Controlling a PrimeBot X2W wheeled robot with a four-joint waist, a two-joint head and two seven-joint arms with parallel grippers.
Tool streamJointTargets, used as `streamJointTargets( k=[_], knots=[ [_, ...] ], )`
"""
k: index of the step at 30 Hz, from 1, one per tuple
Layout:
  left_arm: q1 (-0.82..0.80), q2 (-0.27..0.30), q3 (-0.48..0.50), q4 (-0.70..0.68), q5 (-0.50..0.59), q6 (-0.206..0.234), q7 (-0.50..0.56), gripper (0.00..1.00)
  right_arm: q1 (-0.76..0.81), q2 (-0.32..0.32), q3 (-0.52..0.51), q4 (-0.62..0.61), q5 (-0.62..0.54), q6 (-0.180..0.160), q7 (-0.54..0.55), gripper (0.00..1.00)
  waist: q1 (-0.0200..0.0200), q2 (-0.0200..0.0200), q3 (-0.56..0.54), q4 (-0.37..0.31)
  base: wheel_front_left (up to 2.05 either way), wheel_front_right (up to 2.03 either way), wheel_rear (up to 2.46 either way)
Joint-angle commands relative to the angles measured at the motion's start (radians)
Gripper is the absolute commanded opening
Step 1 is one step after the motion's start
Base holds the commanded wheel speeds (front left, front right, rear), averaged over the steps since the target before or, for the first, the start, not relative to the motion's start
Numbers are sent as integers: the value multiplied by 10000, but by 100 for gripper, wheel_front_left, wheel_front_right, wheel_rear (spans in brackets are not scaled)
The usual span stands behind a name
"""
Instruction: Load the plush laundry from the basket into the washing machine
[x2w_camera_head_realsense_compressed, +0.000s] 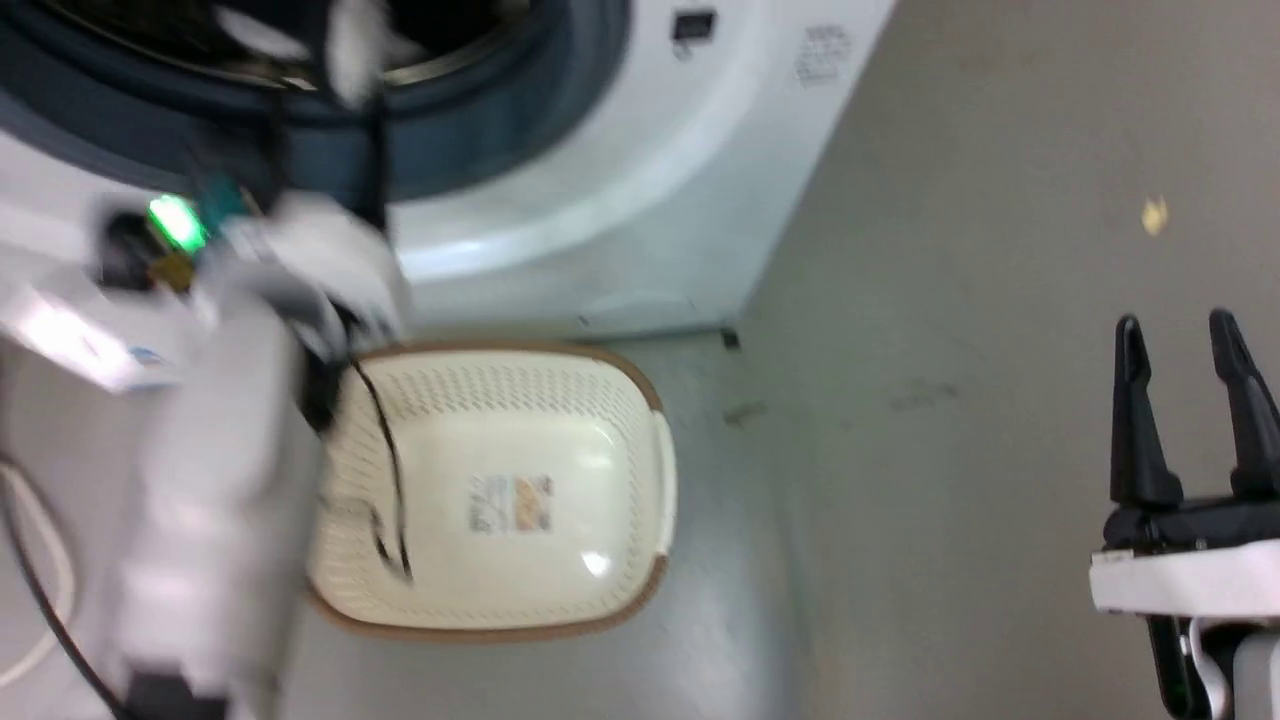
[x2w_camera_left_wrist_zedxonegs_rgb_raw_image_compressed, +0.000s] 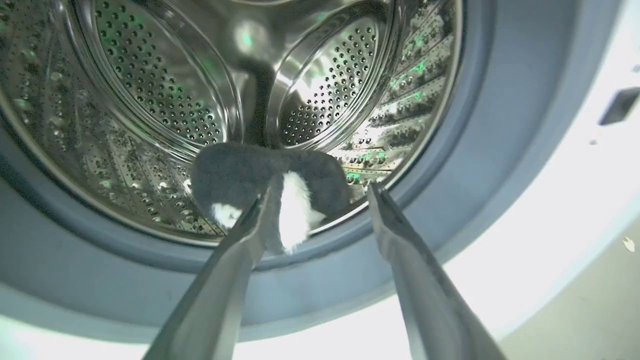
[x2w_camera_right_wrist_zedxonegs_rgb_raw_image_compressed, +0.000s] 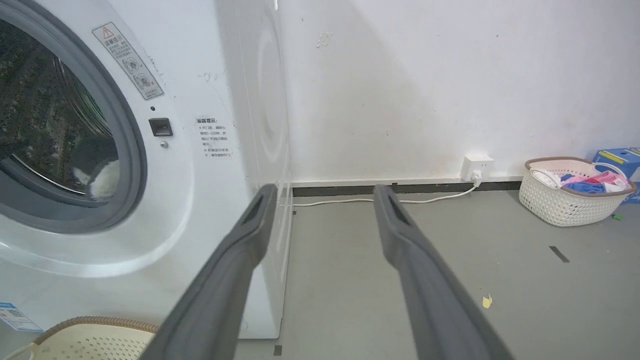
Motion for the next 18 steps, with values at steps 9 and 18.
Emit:
streamJointTargets(
  k=[9,18],
  knots=[
    [4722,-1085,530,-3590,-340,292,-51,100,1171,5,116,219,-352,-9,-44,100,4,0,-2648,1842,0,0,0],
    [7856,-1541,744,-5810,-124,800,-52,100,1946,5,475,476,-709,-9,-44,100,4,0,-3428,2233,0,0,0]
  ],
)
